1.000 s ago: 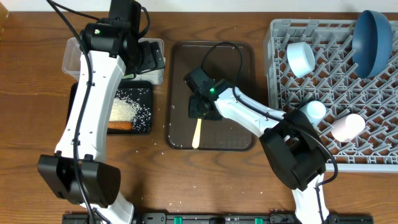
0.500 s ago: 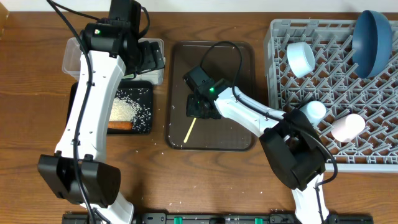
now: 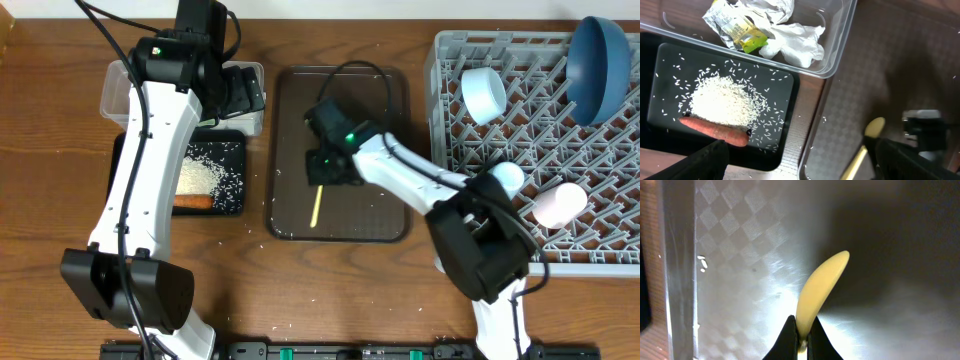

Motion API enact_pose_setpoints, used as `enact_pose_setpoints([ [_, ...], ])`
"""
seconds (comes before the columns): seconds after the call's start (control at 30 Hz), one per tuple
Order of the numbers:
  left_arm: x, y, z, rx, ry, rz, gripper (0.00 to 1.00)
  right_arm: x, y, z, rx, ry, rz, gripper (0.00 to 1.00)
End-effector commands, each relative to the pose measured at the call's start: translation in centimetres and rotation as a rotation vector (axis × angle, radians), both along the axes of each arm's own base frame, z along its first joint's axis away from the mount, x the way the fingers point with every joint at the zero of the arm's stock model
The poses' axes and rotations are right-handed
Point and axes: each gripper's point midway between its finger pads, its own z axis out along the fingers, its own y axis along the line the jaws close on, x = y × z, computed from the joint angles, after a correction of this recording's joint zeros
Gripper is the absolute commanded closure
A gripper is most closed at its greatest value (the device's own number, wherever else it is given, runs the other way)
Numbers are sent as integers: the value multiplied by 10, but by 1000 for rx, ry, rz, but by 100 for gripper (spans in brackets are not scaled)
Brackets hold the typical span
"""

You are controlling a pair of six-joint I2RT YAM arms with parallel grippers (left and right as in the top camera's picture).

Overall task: Sort waste into correct bins and load items into the dishwasher rack
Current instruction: 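Lift the yellow spoon off the brown tray with the right gripper, then carry the spoon to the rack's left side and insert it upright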

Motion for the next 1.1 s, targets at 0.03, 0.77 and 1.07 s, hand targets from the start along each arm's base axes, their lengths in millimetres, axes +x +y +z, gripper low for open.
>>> enact_pose_setpoints([
  [0.03,0,3,-2,12,7,8,4,31,-26,84,41,-220,145,99],
  [0.77,0,3,-2,12,7,8,4,54,-263,157,-351,-361,156,99],
  [1.07,0,3,-2,12,7,8,4,50,-275,146,-345,-334,139,99],
])
